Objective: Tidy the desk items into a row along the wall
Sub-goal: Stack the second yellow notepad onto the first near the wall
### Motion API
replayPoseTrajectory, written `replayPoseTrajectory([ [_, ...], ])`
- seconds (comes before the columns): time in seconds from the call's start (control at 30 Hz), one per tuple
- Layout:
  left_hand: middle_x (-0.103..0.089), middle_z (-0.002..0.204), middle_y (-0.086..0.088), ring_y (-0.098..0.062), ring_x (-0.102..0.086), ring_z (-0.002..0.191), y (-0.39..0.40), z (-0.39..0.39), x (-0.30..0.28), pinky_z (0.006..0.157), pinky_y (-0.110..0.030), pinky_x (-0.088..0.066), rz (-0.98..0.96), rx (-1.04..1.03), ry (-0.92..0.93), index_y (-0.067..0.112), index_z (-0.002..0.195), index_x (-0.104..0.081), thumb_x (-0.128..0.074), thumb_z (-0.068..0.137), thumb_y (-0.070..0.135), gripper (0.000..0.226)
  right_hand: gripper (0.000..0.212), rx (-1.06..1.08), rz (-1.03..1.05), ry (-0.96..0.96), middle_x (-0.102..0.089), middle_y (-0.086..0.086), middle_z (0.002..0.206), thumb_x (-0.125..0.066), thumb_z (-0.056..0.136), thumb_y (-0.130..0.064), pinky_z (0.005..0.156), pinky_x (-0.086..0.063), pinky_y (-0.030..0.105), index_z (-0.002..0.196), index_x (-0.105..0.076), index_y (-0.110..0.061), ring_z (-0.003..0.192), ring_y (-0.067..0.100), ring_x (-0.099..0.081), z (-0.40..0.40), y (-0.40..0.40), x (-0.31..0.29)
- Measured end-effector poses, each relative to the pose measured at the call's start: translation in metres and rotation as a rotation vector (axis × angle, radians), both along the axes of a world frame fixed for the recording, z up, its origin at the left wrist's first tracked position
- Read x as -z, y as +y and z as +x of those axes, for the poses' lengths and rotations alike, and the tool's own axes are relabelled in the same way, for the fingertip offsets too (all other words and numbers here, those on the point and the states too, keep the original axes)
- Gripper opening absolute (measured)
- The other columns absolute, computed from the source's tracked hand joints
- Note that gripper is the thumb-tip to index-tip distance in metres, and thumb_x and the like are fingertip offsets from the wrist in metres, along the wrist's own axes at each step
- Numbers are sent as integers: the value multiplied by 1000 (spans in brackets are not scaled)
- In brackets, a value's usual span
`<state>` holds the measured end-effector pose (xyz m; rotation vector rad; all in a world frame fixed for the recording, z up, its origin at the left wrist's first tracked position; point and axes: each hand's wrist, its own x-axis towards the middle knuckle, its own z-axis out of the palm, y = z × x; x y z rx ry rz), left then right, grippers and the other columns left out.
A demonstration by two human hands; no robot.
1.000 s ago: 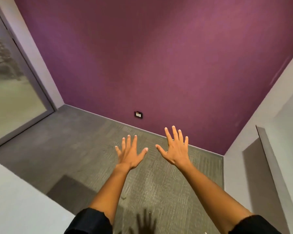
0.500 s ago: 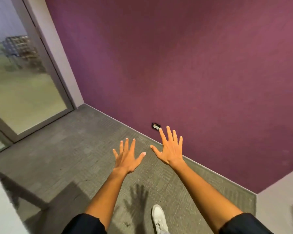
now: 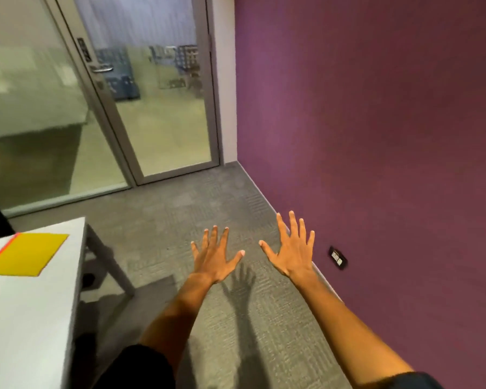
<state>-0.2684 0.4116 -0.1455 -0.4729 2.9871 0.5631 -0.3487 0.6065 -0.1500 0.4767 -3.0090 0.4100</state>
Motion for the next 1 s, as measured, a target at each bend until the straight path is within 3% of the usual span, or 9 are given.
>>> replayPoseTrajectory([
  [0.2,-6,161,-8,-30,-3,148,-75,15,23,113,-64,-10,-67,-255,-33,27,151,-14,-24,77,79,91,90,-241,33,-61,9,3,161,-25,80,-81,116,-3,61,151,4,-34,148,32,3,-29,-97,18],
  [0.33,2,161,-6,-29,4,148,-137,29,34,114,-63,-4,7,-405,-103,28,151,-7,-33,85,73,84,90,-395,44,-88,9,4,161,-26,80,-81,117,-3,60,151,3,-34,148,32,4,-37,-175,26],
  [0.73,8,161,-5,-29,10,148,-345,57,68,113,-62,2,84,-721,-156,29,152,-2,-25,83,77,87,90,-668,92,-135,10,3,161,-34,80,-79,116,-5,59,149,6,-37,148,32,4,-56,-436,44],
  [1.0,11,160,-6,-29,11,148,-447,84,73,115,-60,1,118,-894,-188,29,152,1,-24,86,74,83,87,-886,112,-161,12,4,161,-34,85,-74,116,-4,59,150,7,-34,148,32,5,-39,-569,49],
])
